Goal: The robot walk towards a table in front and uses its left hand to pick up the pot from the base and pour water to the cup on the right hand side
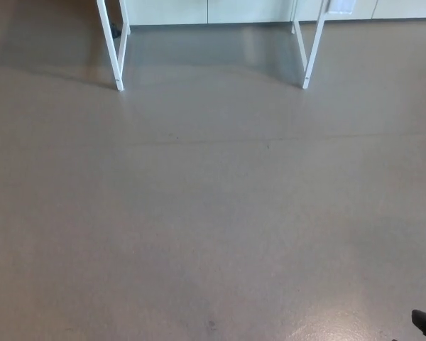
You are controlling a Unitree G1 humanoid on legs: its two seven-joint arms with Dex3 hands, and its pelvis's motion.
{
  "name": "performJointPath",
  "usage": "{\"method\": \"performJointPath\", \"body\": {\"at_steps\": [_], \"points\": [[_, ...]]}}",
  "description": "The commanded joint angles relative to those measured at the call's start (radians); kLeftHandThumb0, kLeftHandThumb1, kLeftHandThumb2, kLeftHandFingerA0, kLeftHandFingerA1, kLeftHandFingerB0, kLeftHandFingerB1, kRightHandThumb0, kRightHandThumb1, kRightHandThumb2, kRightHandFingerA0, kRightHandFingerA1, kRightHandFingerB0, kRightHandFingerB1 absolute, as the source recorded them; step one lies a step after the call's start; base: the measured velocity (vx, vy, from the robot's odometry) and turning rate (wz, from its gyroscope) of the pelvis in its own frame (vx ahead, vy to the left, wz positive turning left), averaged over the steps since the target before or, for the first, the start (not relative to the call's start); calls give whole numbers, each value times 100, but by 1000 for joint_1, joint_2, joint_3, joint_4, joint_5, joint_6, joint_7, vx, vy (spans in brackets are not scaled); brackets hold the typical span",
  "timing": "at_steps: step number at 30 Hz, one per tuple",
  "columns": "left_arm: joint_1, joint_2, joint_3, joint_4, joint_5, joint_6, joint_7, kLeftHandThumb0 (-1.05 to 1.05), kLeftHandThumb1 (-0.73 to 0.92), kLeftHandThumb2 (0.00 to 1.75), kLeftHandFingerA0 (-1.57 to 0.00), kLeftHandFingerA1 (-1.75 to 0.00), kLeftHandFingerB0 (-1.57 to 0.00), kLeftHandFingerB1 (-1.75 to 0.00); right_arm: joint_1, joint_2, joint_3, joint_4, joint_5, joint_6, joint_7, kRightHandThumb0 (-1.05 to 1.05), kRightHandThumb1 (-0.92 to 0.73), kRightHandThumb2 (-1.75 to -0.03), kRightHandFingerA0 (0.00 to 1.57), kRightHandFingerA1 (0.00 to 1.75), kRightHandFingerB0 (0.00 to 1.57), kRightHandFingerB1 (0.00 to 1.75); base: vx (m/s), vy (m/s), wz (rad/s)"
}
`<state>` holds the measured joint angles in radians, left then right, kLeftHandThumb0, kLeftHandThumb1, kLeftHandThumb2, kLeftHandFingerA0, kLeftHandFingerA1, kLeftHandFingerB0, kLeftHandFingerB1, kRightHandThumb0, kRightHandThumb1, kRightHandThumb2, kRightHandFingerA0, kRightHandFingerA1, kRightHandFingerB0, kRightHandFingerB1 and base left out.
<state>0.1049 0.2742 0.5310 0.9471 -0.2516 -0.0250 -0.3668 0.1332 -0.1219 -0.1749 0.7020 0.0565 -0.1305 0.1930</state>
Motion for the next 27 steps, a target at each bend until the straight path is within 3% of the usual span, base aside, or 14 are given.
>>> {"method": "performJointPath", "body": {"at_steps": [1, 12, 27], "points": [[-33, 24, 15, 3, -61, -24, -76, -18, 63, 62, -30, -33, -23, -32, -17, -9, -18, -7, 34, -37, 16, -58, -54, -80, 20, 49, 5, 38, 0, 0, 0], [-13, 32, 5, -52, -82, 2, -116, -19, 72, 63, -26, -32, -21, -30, 10, -14, -12, -19, 30, -48, 11, -59, -56, -79, 22, 48, 5, 37, 0, 0, 0], [-11, 24, -1, -78, -98, 12, -96, -20, 69, 64, -30, -33, -24, -32, 10, -19, -16, -40, 38, -47, 9, -55, -56, -78, 20, 47, 5, 37, 11, 2, 1]]}}
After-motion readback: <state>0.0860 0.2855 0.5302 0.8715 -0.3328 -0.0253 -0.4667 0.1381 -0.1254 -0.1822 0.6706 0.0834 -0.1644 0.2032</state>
